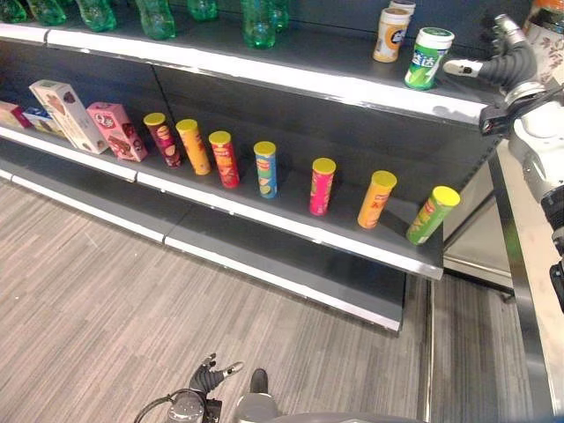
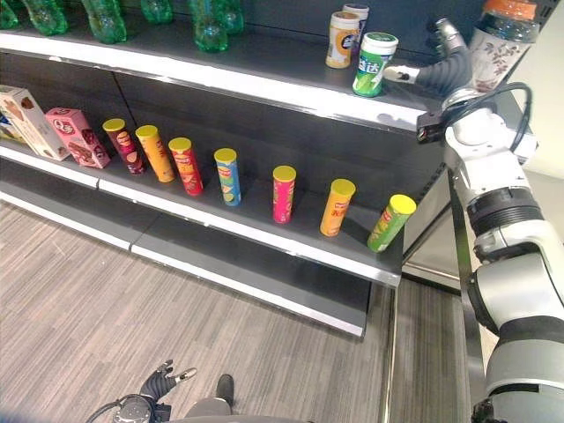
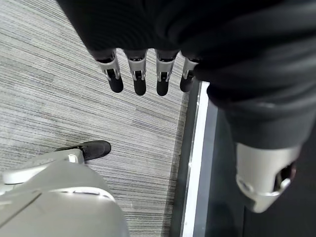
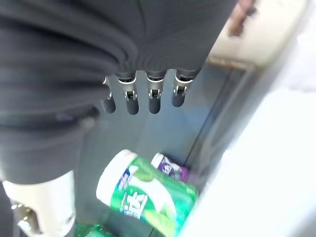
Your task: Put the goods on the table back onto the shelves and tidy them up.
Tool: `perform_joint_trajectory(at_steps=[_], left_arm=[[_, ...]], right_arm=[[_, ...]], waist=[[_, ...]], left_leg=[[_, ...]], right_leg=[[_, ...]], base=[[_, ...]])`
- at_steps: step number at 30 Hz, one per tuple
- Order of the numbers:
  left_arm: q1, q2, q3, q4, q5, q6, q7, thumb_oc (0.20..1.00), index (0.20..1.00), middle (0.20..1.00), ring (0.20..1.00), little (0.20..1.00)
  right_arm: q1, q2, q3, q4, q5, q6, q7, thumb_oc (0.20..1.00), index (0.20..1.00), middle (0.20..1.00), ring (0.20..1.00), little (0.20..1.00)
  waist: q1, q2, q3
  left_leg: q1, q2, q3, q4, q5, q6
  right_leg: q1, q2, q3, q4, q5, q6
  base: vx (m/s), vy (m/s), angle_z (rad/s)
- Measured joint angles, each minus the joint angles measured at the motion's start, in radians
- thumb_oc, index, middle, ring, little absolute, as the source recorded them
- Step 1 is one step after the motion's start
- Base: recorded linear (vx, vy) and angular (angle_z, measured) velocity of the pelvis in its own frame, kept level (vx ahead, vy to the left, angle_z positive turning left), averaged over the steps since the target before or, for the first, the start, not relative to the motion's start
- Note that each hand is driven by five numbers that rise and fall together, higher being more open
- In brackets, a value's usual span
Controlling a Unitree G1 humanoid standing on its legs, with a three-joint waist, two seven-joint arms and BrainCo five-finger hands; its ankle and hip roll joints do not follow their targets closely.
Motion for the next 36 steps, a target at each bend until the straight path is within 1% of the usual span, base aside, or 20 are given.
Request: perform_joint_trajectory(at_steps=[3, 9, 15, 22, 27, 30, 36], left_arm=[[0.0, -0.001, 0.001, 0.0, 0.0, 0.0, -0.002, 1.0, 1.0, 1.0, 1.0, 1.0], [0.0, -0.001, 0.008, 0.0, 0.0, 0.0, -0.003, 1.0, 1.0, 1.0, 1.0, 1.0], [-0.004, -0.001, 0.009, 0.0, 0.0, 0.001, -0.002, 1.0, 1.0, 1.0, 1.0, 1.0], [-0.008, -0.001, 0.009, 0.0, 0.0, 0.003, -0.001, 1.0, 1.0, 1.0, 1.0, 1.0], [-0.009, 0.0, 0.009, 0.0, -0.018, 0.008, 0.005, 1.0, 1.0, 1.0, 1.0, 1.0], [-0.011, 0.0, 0.009, 0.0, -0.017, 0.009, 0.006, 1.0, 1.0, 1.0, 1.0, 1.0], [-0.012, 0.002, 0.009, 0.001, -0.017, 0.01, 0.017, 1.0, 1.0, 1.0, 1.0, 1.0]], right_arm=[[0.0, 0.009, 0.002, -0.006, 0.019, -0.002, 0.009, 1.0, 1.0, 1.0, 1.0, 1.0], [0.0, 0.021, 0.005, 0.024, 0.026, 0.0, 0.012, 1.0, 1.0, 1.0, 1.0, 1.0], [0.0, 0.037, 0.007, 0.05, 0.024, 0.001, 0.007, 1.0, 1.0, 1.0, 1.0, 1.0], [-0.008, 0.07, -0.031, 0.092, 0.023, -0.001, -0.016, 1.0, 1.0, 1.0, 1.0, 1.0], [-0.026, 0.097, -0.031, 0.109, -0.002, 0.001, -0.04, 1.0, 1.0, 1.0, 1.0, 1.0], [-0.042, 0.104, -0.031, 0.109, -0.021, 0.001, -0.049, 1.0, 1.0, 1.0, 1.0, 1.0], [-0.076, 0.167, -0.032, 0.109, -0.066, 0.002, -0.059, 1.0, 1.0, 1.0, 1.0, 1.0]], waist=[[-0.002, 0.0, 0.0], [-0.001, 0.002, 0.002], [0.001, 0.001, 0.004], [0.007, -0.005, 0.008], [0.006, -0.01, 0.017], [0.006, -0.007, 0.028], [0.007, -0.004, 0.031]], left_leg=[[0.0, 0.002, 0.013, 0.0, 0.0, 0.0], [-0.002, 0.003, 0.014, 0.0, -0.002, -0.002], [-0.015, 0.001, 0.014, 0.0, -0.002, -0.001], [-0.015, 0.001, 0.013, 0.0, -0.002, -0.002], [-0.015, 0.0, 0.014, 0.0, -0.002, -0.002], [-0.015, 0.001, 0.014, 0.0, -0.002, -0.002], [-0.016, -0.001, 0.016, 0.0, -0.002, -0.002]], right_leg=[[-0.014, 0.0, 0.013, 0.001, 0.001, 0.002], [-0.015, 0.0, 0.014, 0.0, -0.001, 0.005], [-0.022, 0.0, 0.014, -0.001, 0.006, -0.001], [-0.018, 0.001, 0.013, -0.006, 0.005, 0.0], [-0.018, 0.0, 0.013, -0.006, 0.003, 0.007], [-0.019, -0.001, 0.013, -0.006, 0.003, 0.009], [-0.021, -0.002, 0.016, -0.006, 0.007, 0.004]], base=[[-0.01, 0.018, -0.1], [0.0, 0.004, -0.01], [0.0, 0.005, 0.0], [0.0, 0.009, 0.0], [-0.02, 0.027, 0.0], [-0.01, 0.014, 0.0], [-0.01, 0.018, 0.0]])
